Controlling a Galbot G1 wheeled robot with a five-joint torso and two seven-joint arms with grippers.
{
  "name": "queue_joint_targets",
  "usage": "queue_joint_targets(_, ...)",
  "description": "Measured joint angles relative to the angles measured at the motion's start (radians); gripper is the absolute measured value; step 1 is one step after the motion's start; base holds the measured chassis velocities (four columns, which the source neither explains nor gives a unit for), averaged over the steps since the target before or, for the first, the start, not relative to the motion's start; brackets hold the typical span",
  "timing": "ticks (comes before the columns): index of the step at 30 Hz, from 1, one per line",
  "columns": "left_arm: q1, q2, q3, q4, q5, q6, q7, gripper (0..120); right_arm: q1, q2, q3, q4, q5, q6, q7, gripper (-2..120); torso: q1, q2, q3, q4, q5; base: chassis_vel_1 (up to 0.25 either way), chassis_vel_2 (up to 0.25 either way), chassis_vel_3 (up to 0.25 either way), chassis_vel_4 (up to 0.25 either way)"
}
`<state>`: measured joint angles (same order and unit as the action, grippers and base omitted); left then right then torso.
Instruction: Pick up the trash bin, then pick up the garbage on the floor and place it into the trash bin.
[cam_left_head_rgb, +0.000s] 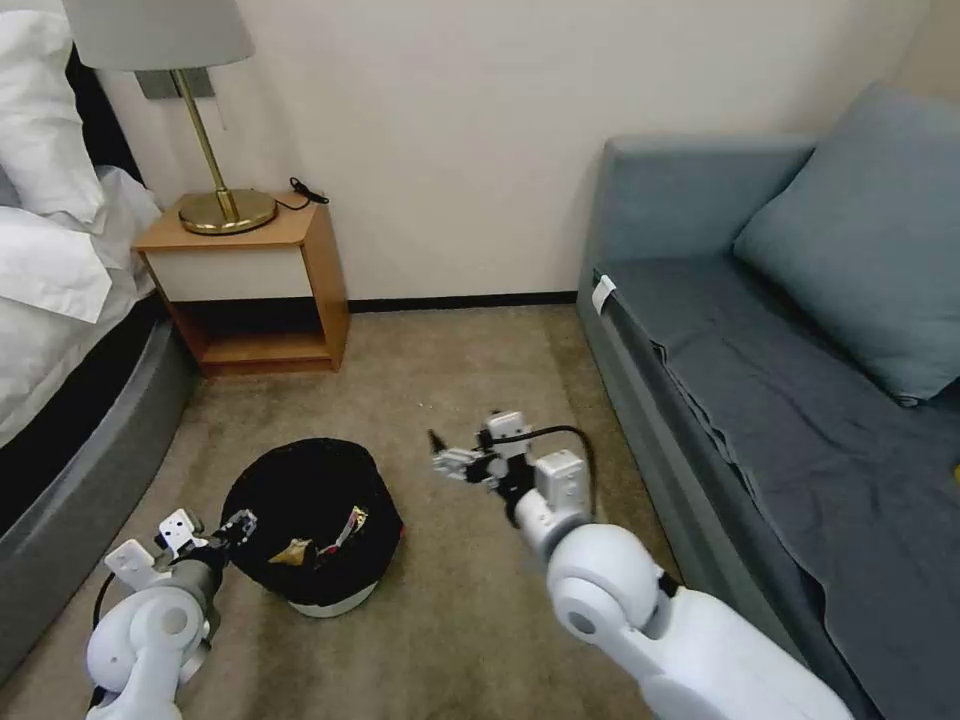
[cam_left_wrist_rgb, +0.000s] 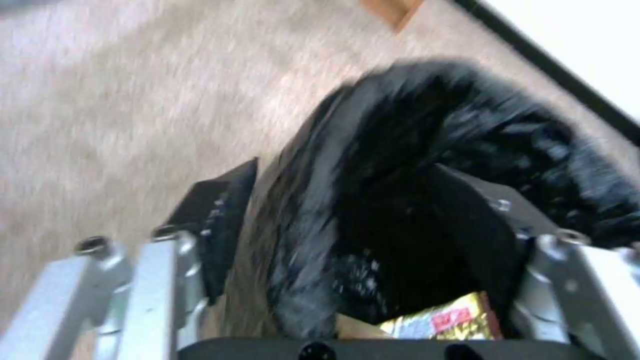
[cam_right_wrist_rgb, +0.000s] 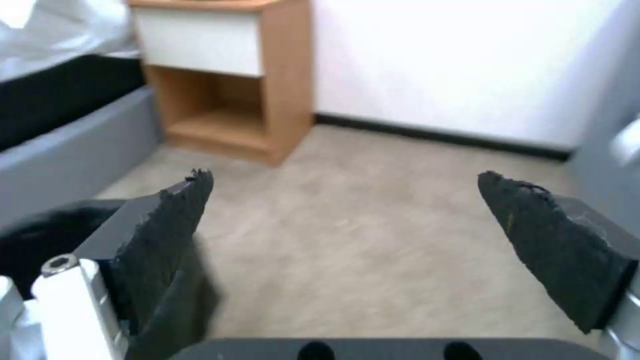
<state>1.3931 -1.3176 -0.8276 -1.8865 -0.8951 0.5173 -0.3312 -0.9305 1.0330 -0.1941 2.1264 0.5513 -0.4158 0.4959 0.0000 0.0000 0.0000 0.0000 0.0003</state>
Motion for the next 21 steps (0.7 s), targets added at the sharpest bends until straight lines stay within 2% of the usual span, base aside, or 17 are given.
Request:
queue_joint_targets(2, 0.017, 0.000, -0.006, -0.030, 0.052, -0.050, 0.081, 88, -0.058, -0.031, 0.080, 0.030, -0.059, 0.004, -0.002, 100, 0.000, 0.000, 0.000, 0.0000, 0.0000, 0.000, 0.000, 0.000, 0.000)
queue_joint_targets(3, 0.017, 0.000, -0.006, -0.030, 0.052, -0.050, 0.081, 88, -0.058, -0.031, 0.080, 0.030, -0.059, 0.004, -0.002, 100, 0.000, 0.000, 0.000, 0.0000, 0.0000, 0.000, 0.000, 0.000, 0.000)
queue_joint_targets(4, 0.021, -0.001, -0.007, -0.036, 0.074, -0.066, 0.106, 92, -0.071, -0.034, 0.096, 0.035, -0.068, 0.004, -0.003, 100, 0.000, 0.000, 0.000, 0.0000, 0.0001, 0.000, 0.000, 0.000, 0.000)
queue_joint_targets(5, 0.029, -0.003, -0.009, -0.045, 0.123, -0.104, 0.161, 97, -0.108, -0.043, 0.138, 0.047, -0.093, 0.009, -0.007, 100, 0.000, 0.000, 0.000, -0.0001, 0.0001, 0.000, 0.000, 0.000, 0.000)
queue_joint_targets(6, 0.031, -0.004, -0.009, -0.048, 0.144, -0.120, 0.185, 98, -0.121, -0.045, 0.150, 0.050, -0.103, 0.012, -0.010, 100, 0.000, 0.000, 0.000, 0.0000, 0.0000, 0.000, 0.000, 0.000, 0.000)
queue_joint_targets(7, 0.038, -0.011, -0.008, -0.060, 0.194, -0.157, 0.238, 100, -0.176, -0.048, 0.198, 0.056, -0.147, 0.030, -0.022, 100, 0.000, 0.000, 0.000, 0.0000, 0.0000, 0.000, 0.000, 0.000, 0.000)
queue_joint_targets(8, 0.038, -0.011, -0.008, -0.060, 0.194, -0.157, 0.238, 100, -0.176, -0.048, 0.198, 0.056, -0.147, 0.030, -0.022, 100, 0.000, 0.000, 0.000, 0.0000, 0.0000, 0.000, 0.000, 0.000, 0.000)
queue_joint_targets(10, 0.047, -0.027, 0.001, -0.074, 0.250, -0.217, 0.290, 100, -0.242, -0.044, 0.248, 0.060, -0.205, 0.060, -0.036, 100, 0.000, 0.000, 0.000, -0.0001, 0.0001, 0.000, 0.000, 0.000, 0.000)
queue_joint_targets(11, 0.059, -0.047, 0.015, -0.092, 0.303, -0.275, 0.319, 100, -0.309, -0.025, 0.295, 0.062, -0.271, 0.095, -0.046, 100, 0.000, 0.000, 0.000, 0.0000, -0.0001, 0.000, 0.000, 0.000, 0.000)
queue_joint_targets(15, 0.088, -0.082, 0.051, -0.142, 0.355, -0.333, 0.347, 100, -0.412, 0.035, 0.365, 0.066, -0.369, 0.151, -0.062, 100, 0.000, 0.000, 0.000, -0.0003, 0.0000, 0.000, 0.000, 0.000, 0.000)
queue_joint_targets(17, 0.117, -0.110, 0.072, -0.166, 0.454, -0.386, 0.379, 100, -0.486, 0.105, 0.417, 0.073, -0.432, 0.194, -0.088, 100, 0.000, 0.000, 0.000, -0.0003, 0.0001, 0.000, 0.000, 0.000, 0.000)
queue_joint_targets(18, 0.117, -0.110, 0.072, -0.166, 0.454, -0.386, 0.379, 100, -0.486, 0.105, 0.417, 0.073, -0.432, 0.194, -0.088, 100, 0.000, 0.000, 0.000, -0.0003, 0.0001, 0.000, 0.000, 0.000, 0.000)
queue_joint_targets(21, 0.153, -0.130, 0.092, -0.185, 0.517, -0.433, 0.399, 100, -0.554, 0.177, 0.469, 0.079, -0.499, 0.241, -0.123, 100, 0.000, 0.000, 0.000, 0.0000, -0.0002, 0.000, 0.000, 0.000, 0.000)
